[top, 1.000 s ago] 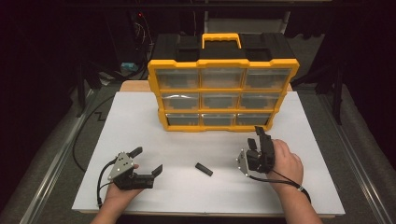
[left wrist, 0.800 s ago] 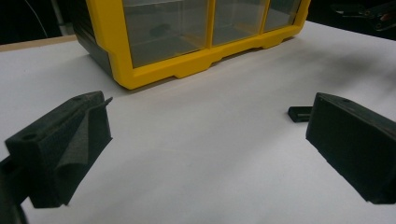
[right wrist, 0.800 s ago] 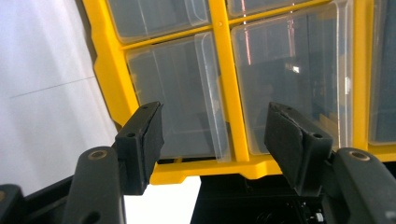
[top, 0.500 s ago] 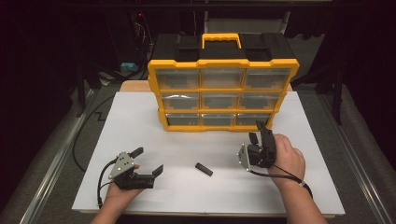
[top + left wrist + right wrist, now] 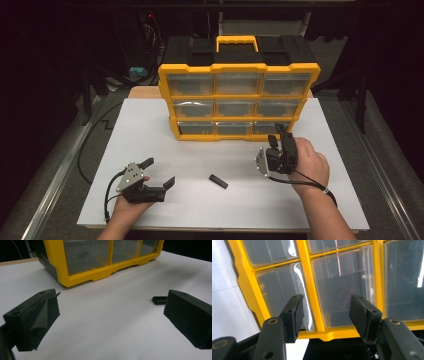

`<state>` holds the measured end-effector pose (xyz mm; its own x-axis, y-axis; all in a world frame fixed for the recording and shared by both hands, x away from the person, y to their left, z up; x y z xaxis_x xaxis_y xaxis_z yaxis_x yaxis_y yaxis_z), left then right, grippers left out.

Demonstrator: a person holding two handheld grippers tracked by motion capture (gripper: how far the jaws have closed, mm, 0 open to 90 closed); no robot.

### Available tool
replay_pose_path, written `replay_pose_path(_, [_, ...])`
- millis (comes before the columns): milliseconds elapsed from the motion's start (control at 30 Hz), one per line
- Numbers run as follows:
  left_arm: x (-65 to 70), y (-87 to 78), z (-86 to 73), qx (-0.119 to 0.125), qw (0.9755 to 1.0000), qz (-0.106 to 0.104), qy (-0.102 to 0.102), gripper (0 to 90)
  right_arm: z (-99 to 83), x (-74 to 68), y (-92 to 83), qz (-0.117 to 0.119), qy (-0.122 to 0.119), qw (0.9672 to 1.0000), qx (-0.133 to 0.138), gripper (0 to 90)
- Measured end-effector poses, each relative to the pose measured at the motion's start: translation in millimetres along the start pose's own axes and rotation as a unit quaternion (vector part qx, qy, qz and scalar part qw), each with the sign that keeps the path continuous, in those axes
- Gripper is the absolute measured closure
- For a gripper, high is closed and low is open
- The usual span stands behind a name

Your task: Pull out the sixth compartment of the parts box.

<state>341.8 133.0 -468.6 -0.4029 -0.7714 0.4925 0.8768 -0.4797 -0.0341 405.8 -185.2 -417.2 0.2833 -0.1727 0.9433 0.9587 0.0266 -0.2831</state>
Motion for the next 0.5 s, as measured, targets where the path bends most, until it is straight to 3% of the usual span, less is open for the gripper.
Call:
replay_pose_path(67, [0.2,0.1,-0.1,0.0,1.0,0.0,0.0,1.4,0.5,3.8,0.4,-0.002,0.0,1.0,-0.001,48.1])
replay_pose_path(100, [0.3,0.1,0.1,0.0,1.0,-0.001,0.0,1.5,0.3,3.6,0.9,0.0,0.014,0.9999,0.0,48.7])
replay_pose_path(200, [0.3,0.3,0.2,0.0,1.0,-0.001,0.0,1.6,1.9,10.9,1.2,-0.009,0.0,1.0,0.002,51.0])
replay_pose_path(500, [0.5,0.3,0.2,0.0,1.0,-0.002,0.001,1.8,4.1,23.3,5.6,-0.018,0.001,0.9998,-0.001,57.0])
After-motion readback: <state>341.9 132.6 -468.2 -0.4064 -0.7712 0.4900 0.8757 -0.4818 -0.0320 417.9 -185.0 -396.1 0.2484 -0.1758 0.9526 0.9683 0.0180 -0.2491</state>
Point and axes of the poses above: each handheld gripper's, and its own axes: y roughly forward along the jaws, z roughly out of its top, x roughly to its right, the point moved 7 cm from there along y, roughly forward along the jaws, and after that the axes turned 9 degrees about z, right-handed, at the moved point
